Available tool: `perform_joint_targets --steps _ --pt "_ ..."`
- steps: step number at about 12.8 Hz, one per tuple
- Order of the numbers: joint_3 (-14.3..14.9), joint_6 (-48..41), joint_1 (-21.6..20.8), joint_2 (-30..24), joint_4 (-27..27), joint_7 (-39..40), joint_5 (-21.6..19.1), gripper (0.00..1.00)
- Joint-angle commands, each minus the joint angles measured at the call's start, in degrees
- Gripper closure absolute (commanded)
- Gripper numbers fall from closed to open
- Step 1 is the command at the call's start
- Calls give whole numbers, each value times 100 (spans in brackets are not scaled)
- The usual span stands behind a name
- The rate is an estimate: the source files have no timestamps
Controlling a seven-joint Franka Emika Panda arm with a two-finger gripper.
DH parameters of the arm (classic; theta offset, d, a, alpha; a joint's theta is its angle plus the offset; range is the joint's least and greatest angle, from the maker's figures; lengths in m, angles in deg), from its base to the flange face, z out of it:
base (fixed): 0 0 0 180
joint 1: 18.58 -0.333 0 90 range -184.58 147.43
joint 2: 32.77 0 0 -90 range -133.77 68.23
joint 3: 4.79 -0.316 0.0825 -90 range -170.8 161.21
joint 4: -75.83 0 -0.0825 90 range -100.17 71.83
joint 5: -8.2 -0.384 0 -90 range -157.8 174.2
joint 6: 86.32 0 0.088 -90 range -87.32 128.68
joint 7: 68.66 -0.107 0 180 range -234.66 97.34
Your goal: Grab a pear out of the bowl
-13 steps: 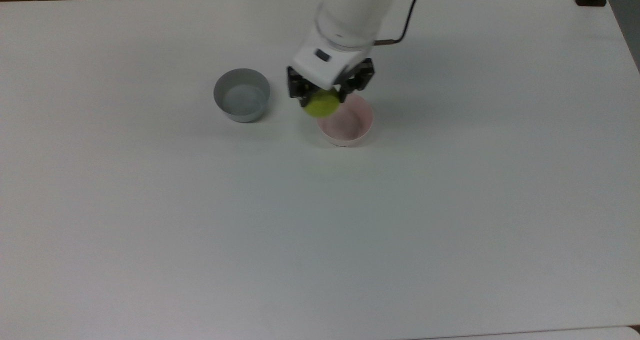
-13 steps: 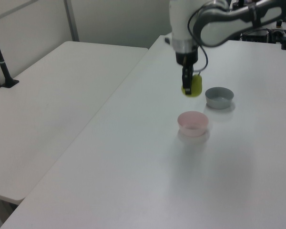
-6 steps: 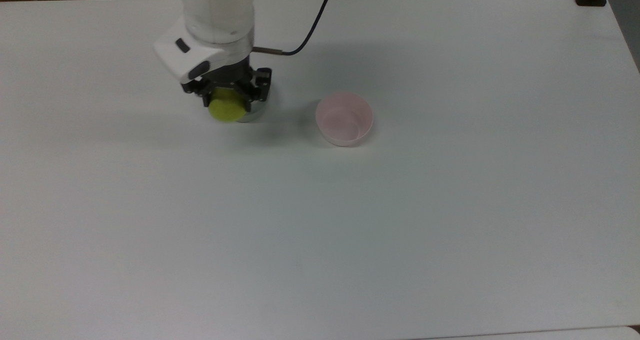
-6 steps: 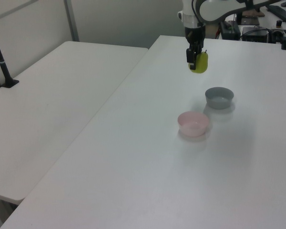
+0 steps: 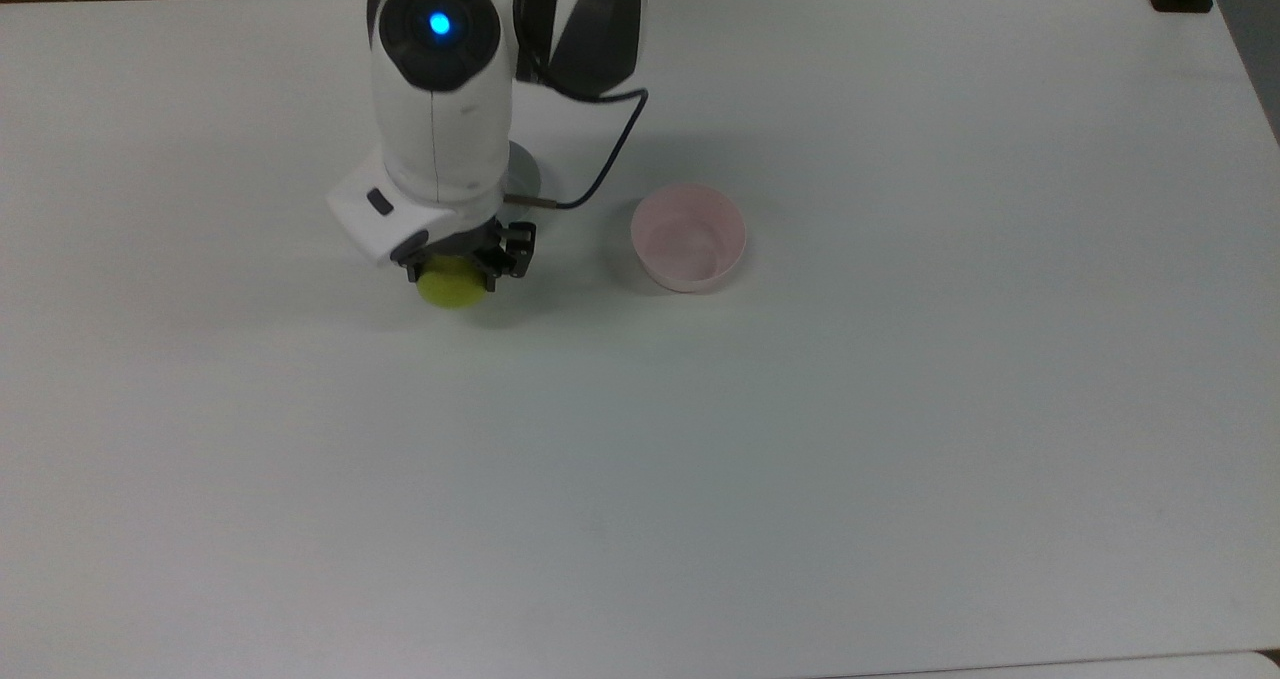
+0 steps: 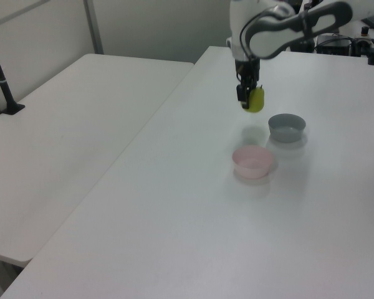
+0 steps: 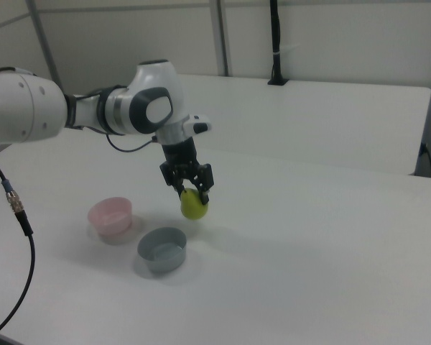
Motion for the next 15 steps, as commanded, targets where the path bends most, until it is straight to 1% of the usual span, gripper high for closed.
perform_joint_targets --steps 1,2,5,7,8,11,13,14,15 --pt "-17 216 5 193 25 -39 -33 64" --pt "-17 278 5 237 25 -39 -33 61" --pt "-17 296 14 281 25 -13 -33 43" --pt "-17 305 14 281 25 -4 -25 5" --pt "-17 296 14 281 25 5 -16 0" --pt "-17 296 14 273 25 5 -25 0" --pt "-17 279 5 115 25 -30 -33 0" --pt "-17 226 5 -112 16 -65 -33 0" --pt "-60 112 -4 -532 -123 -74 -42 0"
